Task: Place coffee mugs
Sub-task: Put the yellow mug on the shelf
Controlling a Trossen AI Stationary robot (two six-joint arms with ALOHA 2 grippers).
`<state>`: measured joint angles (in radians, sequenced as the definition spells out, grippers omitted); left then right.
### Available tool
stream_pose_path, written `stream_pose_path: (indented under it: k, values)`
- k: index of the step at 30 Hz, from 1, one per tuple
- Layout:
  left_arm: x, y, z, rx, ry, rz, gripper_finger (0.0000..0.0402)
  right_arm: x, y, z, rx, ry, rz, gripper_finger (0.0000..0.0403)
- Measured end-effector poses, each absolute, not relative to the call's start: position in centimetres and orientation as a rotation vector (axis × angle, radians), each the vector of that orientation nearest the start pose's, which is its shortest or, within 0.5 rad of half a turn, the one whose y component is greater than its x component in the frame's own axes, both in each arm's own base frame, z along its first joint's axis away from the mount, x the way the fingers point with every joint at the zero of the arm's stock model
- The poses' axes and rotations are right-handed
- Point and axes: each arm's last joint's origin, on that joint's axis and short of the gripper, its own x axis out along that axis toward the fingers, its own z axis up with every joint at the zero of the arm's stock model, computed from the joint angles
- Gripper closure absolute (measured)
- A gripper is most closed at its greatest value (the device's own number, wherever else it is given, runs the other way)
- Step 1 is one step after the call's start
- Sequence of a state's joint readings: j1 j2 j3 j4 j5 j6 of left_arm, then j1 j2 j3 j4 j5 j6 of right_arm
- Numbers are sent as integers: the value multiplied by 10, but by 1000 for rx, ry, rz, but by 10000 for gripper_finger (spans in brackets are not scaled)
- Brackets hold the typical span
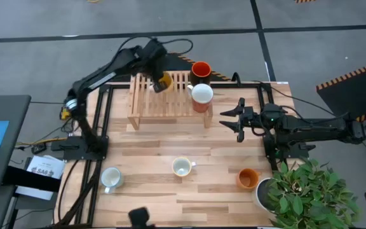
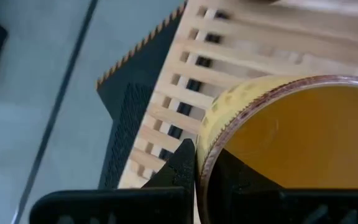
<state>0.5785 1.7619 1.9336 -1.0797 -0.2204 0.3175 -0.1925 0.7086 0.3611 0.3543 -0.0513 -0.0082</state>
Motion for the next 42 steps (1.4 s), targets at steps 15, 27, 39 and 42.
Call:
stream_pose_path:
  k: [15,27,39,42]
  values:
    - [318,244,386,119,848,518,401,164,-30,248,0,6,-141,207]
    - [320,253,375,60,845,436,401,164,-31,248,1,3,-142,207]
    - [326,252,369,100,883,455,398,164,-33,247,4,11,-204,207]
    - [327,254,368,105,875,464,380,164,-33,247,4,12,-203,207]
